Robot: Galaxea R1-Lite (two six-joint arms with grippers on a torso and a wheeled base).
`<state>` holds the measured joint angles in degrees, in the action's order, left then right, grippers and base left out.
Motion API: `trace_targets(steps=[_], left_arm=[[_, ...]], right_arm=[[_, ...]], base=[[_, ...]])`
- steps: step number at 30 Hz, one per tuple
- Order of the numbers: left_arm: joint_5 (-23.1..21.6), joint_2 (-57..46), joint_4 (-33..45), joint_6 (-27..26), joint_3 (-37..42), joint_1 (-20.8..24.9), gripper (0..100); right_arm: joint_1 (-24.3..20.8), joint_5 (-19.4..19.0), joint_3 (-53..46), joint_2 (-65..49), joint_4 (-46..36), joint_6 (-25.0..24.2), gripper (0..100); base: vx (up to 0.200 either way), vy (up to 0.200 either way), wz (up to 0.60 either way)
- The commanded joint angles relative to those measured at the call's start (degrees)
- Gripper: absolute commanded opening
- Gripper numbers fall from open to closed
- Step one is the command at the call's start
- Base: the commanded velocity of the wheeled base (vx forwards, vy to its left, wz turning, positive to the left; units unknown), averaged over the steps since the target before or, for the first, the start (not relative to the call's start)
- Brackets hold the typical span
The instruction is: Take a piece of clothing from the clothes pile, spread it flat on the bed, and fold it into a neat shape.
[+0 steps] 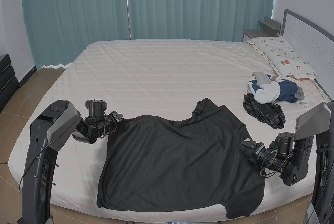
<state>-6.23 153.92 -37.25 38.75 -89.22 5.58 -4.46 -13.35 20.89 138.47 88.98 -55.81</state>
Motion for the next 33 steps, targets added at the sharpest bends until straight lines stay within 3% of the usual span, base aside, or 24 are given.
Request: trace_targets(steps=[1, 5, 8, 16, 33], left_arm=[[0.6, 0.33, 1.31, 0.01, -1.57, -0.31, 0], [1.92, 0.24, 1.31, 0.18, -1.57, -0.49, 0], [6.05, 0.33, 0.87, 0.27, -2.1, -1.01, 0], [11.33, 1.74, 0.96, 0.36, -4.82, -1.98, 0], [14.32, 2.53, 0.69, 0.18, -6.49, -4.0, 0]], right_arm=[[-0.02, -0.1, -0.15, 0.04, 0.76, 0.0, 100], [-0.02, -0.1, -0.24, 0.04, 0.76, 0.0, 100], [-0.02, -0.1, -0.42, 0.04, 0.76, 0.0, 100], [-0.02, -0.1, -0.5, 0.04, 0.76, 0.0, 100], [-0.02, -0.1, -0.5, 0.04, 0.76, 0.09, 100]], base=[[0.0, 0.0, 0.0], [0.0, 0.0, 0.0], [0.0, 0.0, 0.0], [0.0, 0.0, 0.0], [0.0, 0.0, 0.0]])
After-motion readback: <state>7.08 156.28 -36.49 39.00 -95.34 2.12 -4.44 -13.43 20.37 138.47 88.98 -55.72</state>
